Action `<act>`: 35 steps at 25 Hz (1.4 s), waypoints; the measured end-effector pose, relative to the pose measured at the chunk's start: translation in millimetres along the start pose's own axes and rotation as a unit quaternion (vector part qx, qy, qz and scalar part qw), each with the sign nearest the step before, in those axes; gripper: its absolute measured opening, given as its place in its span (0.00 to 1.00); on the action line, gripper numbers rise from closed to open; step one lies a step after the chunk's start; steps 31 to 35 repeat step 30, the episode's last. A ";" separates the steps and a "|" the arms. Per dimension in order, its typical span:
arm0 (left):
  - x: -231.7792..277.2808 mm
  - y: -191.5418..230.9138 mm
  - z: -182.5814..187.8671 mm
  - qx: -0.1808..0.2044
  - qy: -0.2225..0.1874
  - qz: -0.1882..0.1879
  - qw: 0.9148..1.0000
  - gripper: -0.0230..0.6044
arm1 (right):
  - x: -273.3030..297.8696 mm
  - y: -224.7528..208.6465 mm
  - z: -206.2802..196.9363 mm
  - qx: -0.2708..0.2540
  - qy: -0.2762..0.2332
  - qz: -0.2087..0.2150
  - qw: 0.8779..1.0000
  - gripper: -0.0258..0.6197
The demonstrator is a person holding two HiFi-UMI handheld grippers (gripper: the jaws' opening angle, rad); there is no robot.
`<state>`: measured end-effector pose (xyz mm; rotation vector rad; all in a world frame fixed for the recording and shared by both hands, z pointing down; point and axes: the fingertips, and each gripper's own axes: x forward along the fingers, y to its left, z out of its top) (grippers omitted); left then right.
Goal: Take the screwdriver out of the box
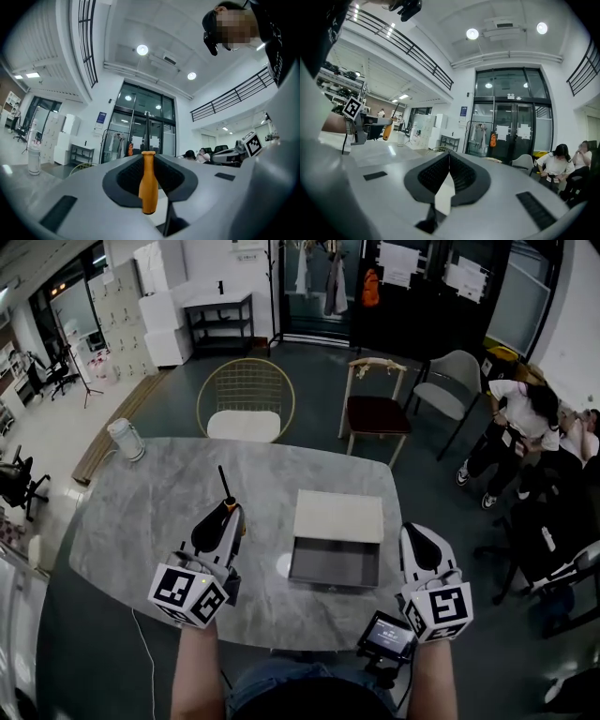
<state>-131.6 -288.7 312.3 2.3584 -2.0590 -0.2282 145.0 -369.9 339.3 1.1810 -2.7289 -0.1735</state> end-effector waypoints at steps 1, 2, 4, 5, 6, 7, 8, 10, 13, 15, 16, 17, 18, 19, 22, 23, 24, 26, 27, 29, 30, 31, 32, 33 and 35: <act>1.5 -5.3 -5.0 -0.007 0.004 0.004 1.000 0.16 | -0.7 -1.7 -4.0 0.005 0.005 0.005 1.000 0.08; 2.9 -10.3 -10.3 -0.014 0.007 0.008 1.000 0.16 | -1.6 -3.1 -9.1 0.009 0.011 0.011 1.000 0.08; 5.9 -20.1 -21.6 -0.027 0.014 0.015 0.999 0.16 | -4.3 -7.1 -23.2 0.012 0.024 0.023 0.999 0.08; 7.5 -25.5 -27.3 -0.030 0.019 0.017 0.999 0.16 | -6.2 -10.4 -31.0 0.015 0.031 0.026 0.999 0.08; 9.0 -31.2 -32.7 -0.030 0.025 0.017 0.999 0.16 | -8.5 -14.2 -37.8 0.021 0.038 0.028 0.999 0.08; 10.4 -36.7 -37.3 -0.030 0.032 0.017 0.999 0.16 | -10.7 -17.8 -43.1 0.028 0.044 0.028 0.998 0.08; 11.8 -41.5 -41.2 -0.030 0.038 0.016 0.999 0.16 | -12.4 -20.9 -46.7 0.033 0.047 0.028 0.998 0.08; 15.3 -49.1 -46.6 -0.026 0.048 0.011 0.998 0.16 | -13.7 -24.9 -49.5 0.036 0.049 0.030 0.998 0.08; 18.9 -56.1 -52.0 -0.016 0.060 0.005 0.998 0.16 | -13.3 -24.0 -50.4 0.034 0.050 0.035 0.998 0.08; 20.2 -59.1 -54.0 -0.010 0.066 0.001 0.998 0.16 | -13.1 -21.8 -51.7 0.034 0.051 0.037 0.997 0.08; 20.6 -60.7 -54.4 -0.006 0.069 -0.001 0.998 0.16 | -13.3 -20.9 -51.8 0.034 0.051 0.037 0.997 0.08; 20.9 -62.3 -54.2 -0.003 0.071 -0.004 0.997 0.16 | -13.7 -20.3 -51.2 0.035 0.050 0.037 0.997 0.08; 21.3 -63.9 -53.5 0.000 0.072 -0.006 0.997 0.16 | -14.2 -20.1 -49.9 0.034 0.050 0.036 0.998 0.08; 21.9 -65.6 -52.6 0.001 0.072 -0.008 0.997 0.16 | -14.7 -20.2 -48.5 0.034 0.049 0.036 0.998 0.08; 25.0 -70.1 -51.8 0.003 0.074 -0.012 0.997 0.16 | -15.9 -21.8 -45.7 0.035 0.046 0.033 0.998 0.08; 26.0 -71.3 -51.8 0.003 0.074 -0.014 0.997 0.16 | -16.2 -22.0 -45.1 0.035 0.044 0.032 0.998 0.08; 26.6 -72.3 -51.5 0.002 0.073 -0.017 0.997 0.16 | -16.4 -21.8 -44.3 0.035 0.043 0.031 0.998 0.08; 26.1 -74.0 -51.0 0.003 0.072 -0.022 0.997 0.16 | -17.0 -20.3 -42.9 0.034 0.041 0.029 0.998 0.08; 25.1 -74.4 -51.0 0.003 0.071 -0.024 0.997 0.16 | -17.3 -19.1 -42.5 0.034 0.040 0.028 0.998 0.08; 22.9 -74.1 -51.5 0.001 0.070 -0.026 0.997 0.16 | -17.5 -16.4 -41.9 0.034 0.037 0.029 0.998 0.08; 21.8 -73.8 -51.8 0.000 0.069 -0.026 0.997 0.16 | -17.5 -15.0 -41.7 0.034 0.037 0.029 0.998 0.08; 21.8 -73.8 -51.8 0.000 0.069 -0.026 0.997 0.16 | -17.5 -15.0 -41.7 0.034 0.037 0.029 0.998 0.08; 21.8 -73.8 -51.8 0.000 0.069 -0.026 0.997 0.16 | -17.5 -15.0 -41.7 0.034 0.037 0.029 0.998 0.08; 21.8 -73.8 -51.8 0.000 0.069 -0.026 0.997 0.16 | -17.5 -15.0 -41.7 0.034 0.037 0.029 0.998 0.08; 21.8 -73.8 -51.8 0.000 0.069 -0.026 0.997 0.16 | -17.5 -15.0 -41.7 0.034 0.037 0.029 0.998 0.08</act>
